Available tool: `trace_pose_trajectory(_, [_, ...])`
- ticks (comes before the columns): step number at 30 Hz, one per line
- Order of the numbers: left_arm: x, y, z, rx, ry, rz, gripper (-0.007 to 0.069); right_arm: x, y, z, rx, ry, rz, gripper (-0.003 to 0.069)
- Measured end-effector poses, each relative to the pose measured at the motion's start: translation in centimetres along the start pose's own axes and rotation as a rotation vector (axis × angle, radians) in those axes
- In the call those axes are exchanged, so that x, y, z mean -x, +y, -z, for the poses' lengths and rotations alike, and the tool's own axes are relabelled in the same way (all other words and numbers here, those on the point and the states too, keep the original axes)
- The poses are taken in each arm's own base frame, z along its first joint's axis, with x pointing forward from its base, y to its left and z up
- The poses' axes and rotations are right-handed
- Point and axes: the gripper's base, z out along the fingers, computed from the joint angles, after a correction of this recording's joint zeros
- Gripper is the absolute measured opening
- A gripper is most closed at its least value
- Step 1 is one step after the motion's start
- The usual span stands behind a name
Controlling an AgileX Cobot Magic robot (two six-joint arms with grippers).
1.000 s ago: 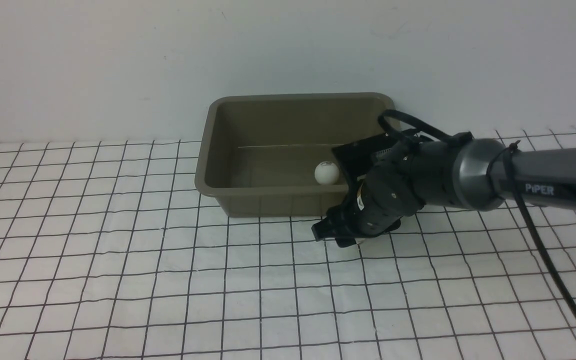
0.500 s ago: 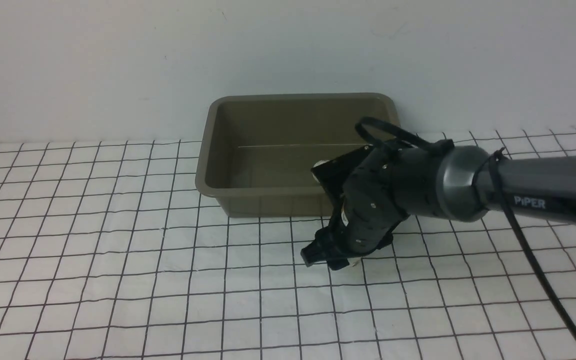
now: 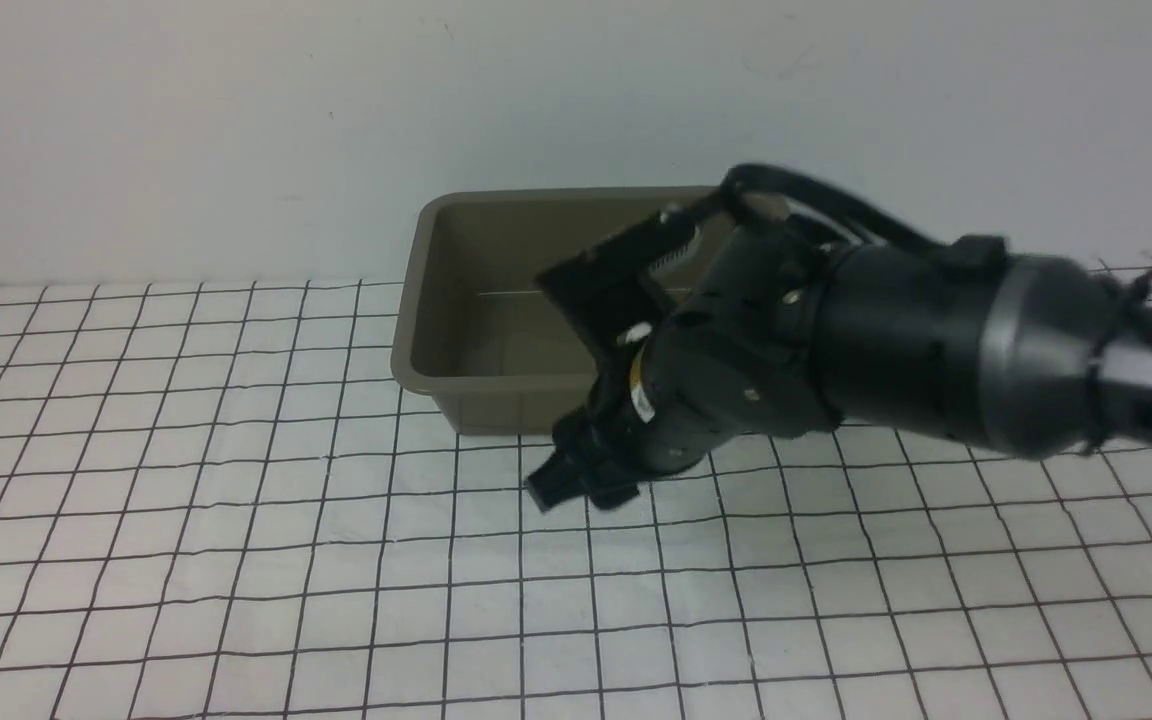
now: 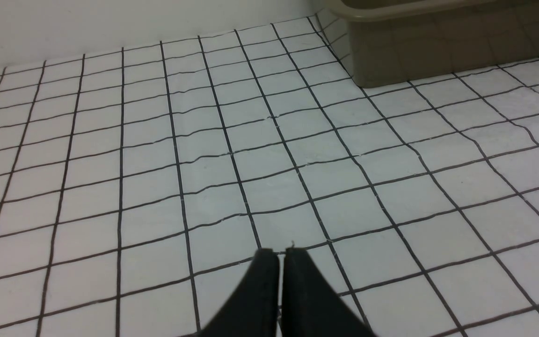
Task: Put the table tennis balls into the box on the white checkered tablecloth.
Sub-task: 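Release the ping pong ball into the bin and lift the gripper away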
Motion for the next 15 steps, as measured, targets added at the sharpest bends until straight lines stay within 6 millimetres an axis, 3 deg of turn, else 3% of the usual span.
trace_pose_trajectory(3, [0.0, 0.0, 0.0, 0.0, 0.0, 0.0, -0.0004, 1.4, -2.2, 1.5, -0.041, -0.121, -0.031, 0.0361])
trace_pose_trajectory(7, [0.0, 0.0, 0.0, 0.0, 0.0, 0.0, -0.0004, 2.9, -5.8, 1.4, -0.115, -0.174, -0.092, 0.0361])
trace_pose_trajectory(15, [0.0, 0.0, 0.0, 0.0, 0.0, 0.0, -0.0004, 4.6, -10.0, -2.2, -0.189, -0.17, -0.098, 0.0361])
